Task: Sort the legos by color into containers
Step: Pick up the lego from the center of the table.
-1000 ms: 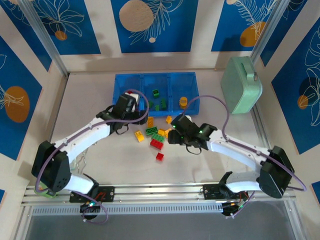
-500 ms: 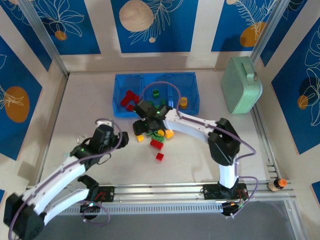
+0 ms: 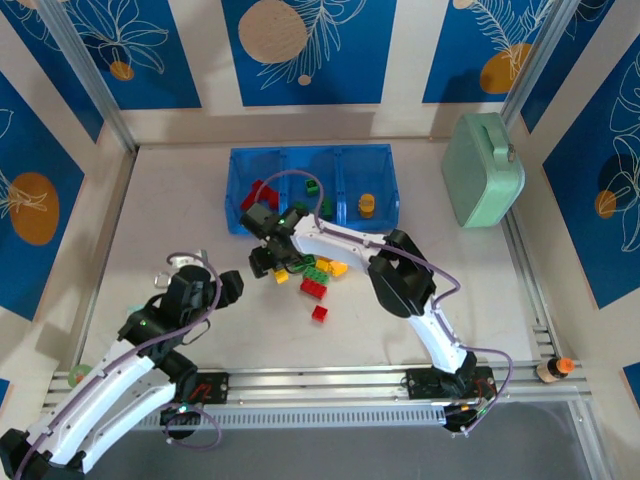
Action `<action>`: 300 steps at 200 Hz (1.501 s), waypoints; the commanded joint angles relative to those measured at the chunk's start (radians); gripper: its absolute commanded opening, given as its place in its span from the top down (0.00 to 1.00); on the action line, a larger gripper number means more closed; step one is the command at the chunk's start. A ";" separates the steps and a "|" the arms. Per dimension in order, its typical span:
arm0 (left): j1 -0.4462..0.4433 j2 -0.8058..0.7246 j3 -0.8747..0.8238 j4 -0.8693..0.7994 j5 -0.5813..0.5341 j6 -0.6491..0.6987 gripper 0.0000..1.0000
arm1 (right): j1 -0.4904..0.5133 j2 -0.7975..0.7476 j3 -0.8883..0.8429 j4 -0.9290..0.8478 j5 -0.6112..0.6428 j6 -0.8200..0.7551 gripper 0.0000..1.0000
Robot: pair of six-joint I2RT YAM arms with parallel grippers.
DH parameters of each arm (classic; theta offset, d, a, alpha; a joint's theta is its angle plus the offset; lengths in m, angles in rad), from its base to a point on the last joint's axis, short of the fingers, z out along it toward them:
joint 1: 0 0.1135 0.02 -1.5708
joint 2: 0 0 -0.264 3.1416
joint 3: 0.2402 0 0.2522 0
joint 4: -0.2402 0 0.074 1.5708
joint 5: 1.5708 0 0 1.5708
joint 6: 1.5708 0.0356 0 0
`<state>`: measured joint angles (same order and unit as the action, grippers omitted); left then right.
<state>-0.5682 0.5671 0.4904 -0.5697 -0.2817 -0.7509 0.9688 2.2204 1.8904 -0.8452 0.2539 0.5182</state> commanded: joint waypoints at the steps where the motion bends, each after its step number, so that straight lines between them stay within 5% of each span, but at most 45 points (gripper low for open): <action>1: 0.009 0.004 -0.010 -0.009 0.013 -0.008 0.18 | 0.003 0.039 0.053 -0.070 -0.010 -0.024 0.36; 107: 0.011 0.019 0.007 -0.006 0.015 0.006 0.20 | 0.028 0.196 0.208 -0.206 0.085 -0.036 0.46; 198: 0.009 0.075 0.014 0.041 0.034 0.012 0.21 | 0.021 0.207 0.223 -0.234 0.154 -0.015 0.38; 300: 0.010 0.051 0.007 0.037 0.038 0.015 0.21 | 0.015 0.138 0.171 -0.182 0.093 -0.001 0.64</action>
<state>-0.5671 0.6361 0.4904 -0.5545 -0.2619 -0.7509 0.9878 2.4062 2.0842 -1.0298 0.3691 0.5045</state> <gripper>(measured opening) 0.787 0.383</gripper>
